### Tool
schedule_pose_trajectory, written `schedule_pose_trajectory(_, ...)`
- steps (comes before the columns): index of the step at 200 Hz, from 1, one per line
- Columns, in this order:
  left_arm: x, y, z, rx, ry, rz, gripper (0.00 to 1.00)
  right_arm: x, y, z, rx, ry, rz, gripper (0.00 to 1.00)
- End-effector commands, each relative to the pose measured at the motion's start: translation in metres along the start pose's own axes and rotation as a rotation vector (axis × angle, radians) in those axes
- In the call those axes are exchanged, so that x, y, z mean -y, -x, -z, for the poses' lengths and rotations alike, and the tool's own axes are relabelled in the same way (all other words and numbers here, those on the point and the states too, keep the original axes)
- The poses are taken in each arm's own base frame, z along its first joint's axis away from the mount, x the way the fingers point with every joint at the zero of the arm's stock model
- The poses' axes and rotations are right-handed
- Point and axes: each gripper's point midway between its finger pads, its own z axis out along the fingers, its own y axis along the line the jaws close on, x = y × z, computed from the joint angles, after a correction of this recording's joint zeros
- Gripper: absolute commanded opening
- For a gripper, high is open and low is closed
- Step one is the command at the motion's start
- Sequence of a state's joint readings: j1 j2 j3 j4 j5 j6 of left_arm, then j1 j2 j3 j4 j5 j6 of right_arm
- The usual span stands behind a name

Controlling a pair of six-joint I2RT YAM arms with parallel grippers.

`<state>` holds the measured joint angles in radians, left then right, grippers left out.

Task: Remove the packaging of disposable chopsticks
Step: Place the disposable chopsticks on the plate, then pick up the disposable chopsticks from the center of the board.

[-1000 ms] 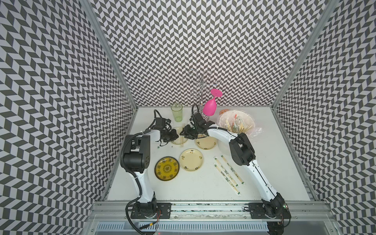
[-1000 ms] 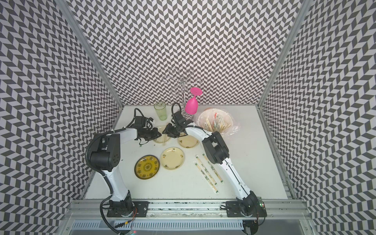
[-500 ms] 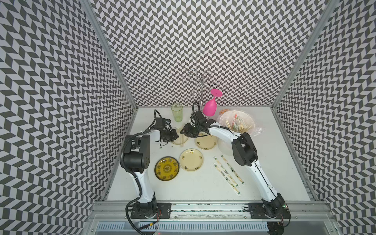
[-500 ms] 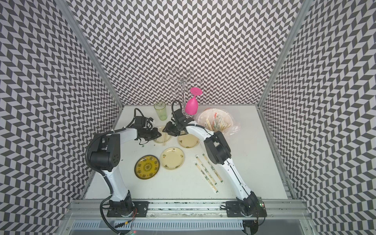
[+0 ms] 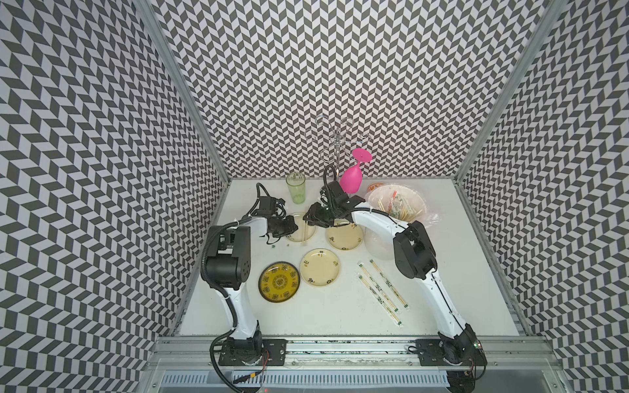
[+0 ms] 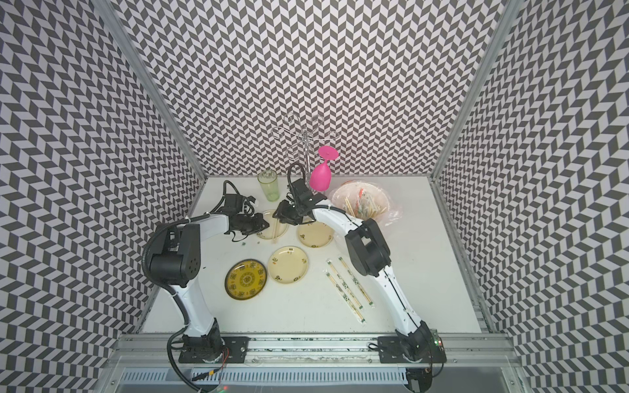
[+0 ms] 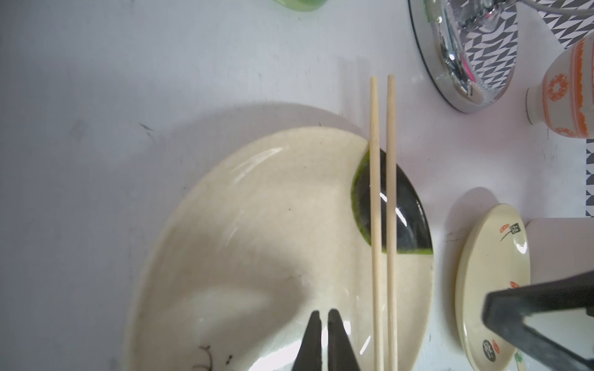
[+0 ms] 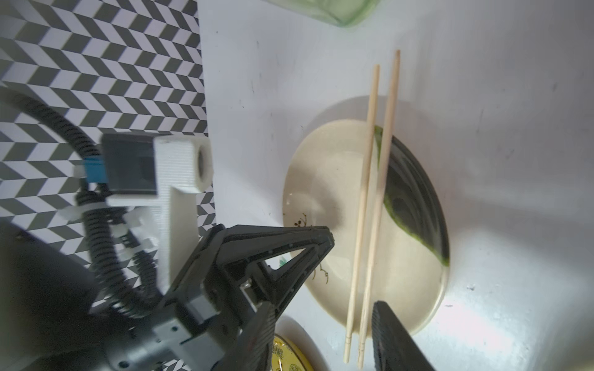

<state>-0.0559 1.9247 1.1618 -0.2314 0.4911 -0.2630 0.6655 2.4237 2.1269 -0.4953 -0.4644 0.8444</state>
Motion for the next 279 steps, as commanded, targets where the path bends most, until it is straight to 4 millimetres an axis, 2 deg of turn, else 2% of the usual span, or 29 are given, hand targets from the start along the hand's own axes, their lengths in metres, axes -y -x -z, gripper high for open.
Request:
schedule_pose_trajectory(1,0.01,0.019,0.017,0.061,-0.007,-0.026,0.09,-0.029,0.008,0.028,0.061,0.03,0.056,0.5)
schedule_pose_trajectory(37,0.01,0.022,0.022,0.077,0.002,-0.03,0.09,-0.041,0.009,0.043,0.083,0.036,0.08,0.5)
schedule_pose_trajectory(81,0.014,0.036,0.041,0.149,0.028,-0.058,0.09,-0.071,0.004,0.074,0.114,0.051,0.155,0.5)
schedule_pose_trajectory(120,0.023,0.051,0.068,0.239,0.054,-0.091,0.09,-0.104,-0.01,0.12,0.167,0.046,0.263,0.48)
schedule_pose_trajectory(148,0.036,0.061,0.1,0.346,0.067,-0.139,0.11,-0.122,-0.031,0.16,0.197,0.024,0.377,0.45)
schedule_pose_trajectory(164,0.046,0.064,0.125,0.43,0.073,-0.18,0.15,-0.12,-0.049,0.185,0.224,-0.016,0.446,0.44)
schedule_pose_trajectory(176,0.059,0.065,0.146,0.504,0.068,-0.226,0.2,-0.11,-0.064,0.205,0.241,-0.059,0.476,0.43)
schedule_pose_trajectory(197,0.098,0.061,0.182,0.633,0.065,-0.406,0.34,-0.085,-0.084,0.251,0.302,-0.123,0.479,0.41)
schedule_pose_trajectory(208,0.132,0.048,0.196,0.692,0.068,-0.595,0.41,-0.076,-0.09,0.281,0.375,-0.145,0.485,0.39)
schedule_pose_trajectory(221,0.171,0.022,0.212,0.776,0.056,-0.842,0.48,-0.076,-0.095,0.324,0.491,-0.129,0.51,0.36)
schedule_pose_trajectory(234,0.207,-0.016,0.223,0.843,-0.034,-1.101,0.52,-0.086,-0.104,0.369,0.608,-0.064,0.573,0.34)
schedule_pose_trajectory(243,0.228,-0.047,0.229,0.874,-0.119,-1.277,0.6,-0.092,-0.11,0.397,0.689,-0.022,0.608,0.32)
schedule_pose_trajectory(259,0.254,-0.097,0.233,0.887,-0.248,-1.534,0.67,-0.102,-0.121,0.436,0.804,0.049,0.691,0.31)
schedule_pose_trajectory(279,0.277,-0.146,0.218,0.757,-0.382,-1.748,0.66,-0.102,-0.125,0.461,0.892,0.048,0.737,0.31)
